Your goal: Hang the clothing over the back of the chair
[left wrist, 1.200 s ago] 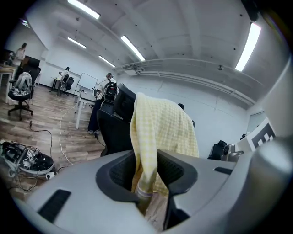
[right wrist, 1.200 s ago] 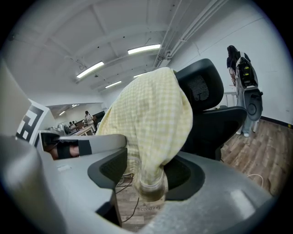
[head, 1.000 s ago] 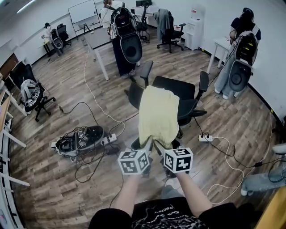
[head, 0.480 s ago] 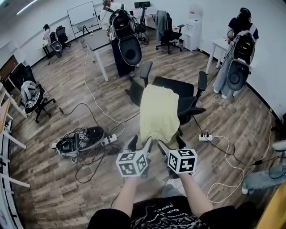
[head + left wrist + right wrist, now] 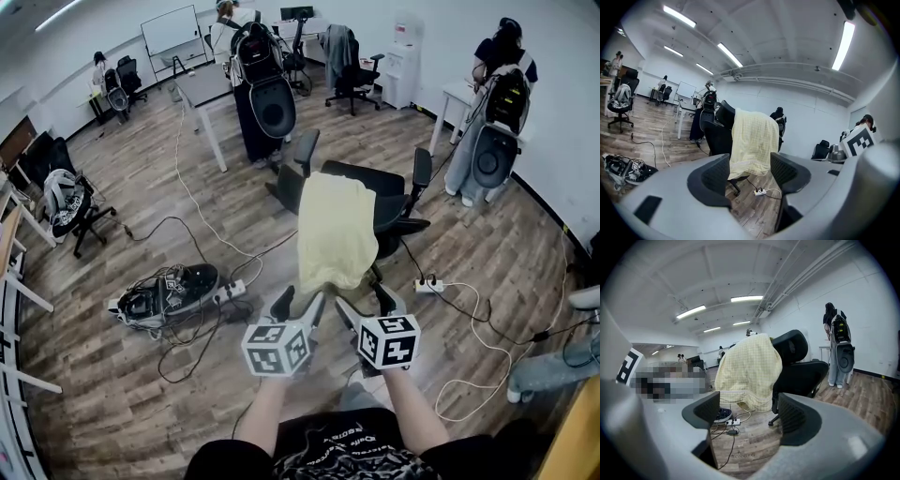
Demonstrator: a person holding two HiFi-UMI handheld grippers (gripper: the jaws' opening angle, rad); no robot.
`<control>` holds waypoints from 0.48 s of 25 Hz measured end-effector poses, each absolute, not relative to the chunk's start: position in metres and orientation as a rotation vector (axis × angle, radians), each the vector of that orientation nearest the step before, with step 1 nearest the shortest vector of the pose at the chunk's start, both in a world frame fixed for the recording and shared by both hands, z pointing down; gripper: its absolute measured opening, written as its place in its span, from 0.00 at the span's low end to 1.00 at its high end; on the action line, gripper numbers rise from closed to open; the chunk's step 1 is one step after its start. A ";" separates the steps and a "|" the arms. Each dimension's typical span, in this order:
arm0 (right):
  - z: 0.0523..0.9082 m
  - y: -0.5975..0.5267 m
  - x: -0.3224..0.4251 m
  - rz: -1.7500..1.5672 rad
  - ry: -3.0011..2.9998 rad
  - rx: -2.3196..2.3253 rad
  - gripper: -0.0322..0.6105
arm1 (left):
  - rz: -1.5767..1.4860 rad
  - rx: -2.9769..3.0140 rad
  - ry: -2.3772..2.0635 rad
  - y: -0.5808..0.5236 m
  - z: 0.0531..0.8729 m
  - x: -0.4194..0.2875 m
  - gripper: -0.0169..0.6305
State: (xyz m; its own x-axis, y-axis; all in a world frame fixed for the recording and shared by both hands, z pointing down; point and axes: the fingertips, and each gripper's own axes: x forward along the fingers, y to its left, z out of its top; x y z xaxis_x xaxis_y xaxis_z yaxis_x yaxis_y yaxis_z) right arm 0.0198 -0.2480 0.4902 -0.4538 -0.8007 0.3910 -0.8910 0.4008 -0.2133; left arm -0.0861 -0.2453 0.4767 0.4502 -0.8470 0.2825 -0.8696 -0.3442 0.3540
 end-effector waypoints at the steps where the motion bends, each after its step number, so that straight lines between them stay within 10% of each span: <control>1: 0.488 -0.245 0.019 0.567 -2.441 1.496 0.64 | 0.068 2.261 -1.427 -0.241 0.476 -0.085 0.45; 12: 0.469 -0.212 0.008 0.478 -2.505 1.473 0.55 | -0.018 2.353 -1.409 -0.207 0.455 -0.082 0.44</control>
State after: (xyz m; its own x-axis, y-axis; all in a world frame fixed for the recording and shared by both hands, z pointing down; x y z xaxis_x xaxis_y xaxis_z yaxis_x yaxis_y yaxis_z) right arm 0.0077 -0.2125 0.4690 -0.4850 -0.8110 0.3272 -0.8745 0.4519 -0.1759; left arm -0.0822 -0.2072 0.4550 0.4925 -0.8496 0.1885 -0.8445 -0.4142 0.3395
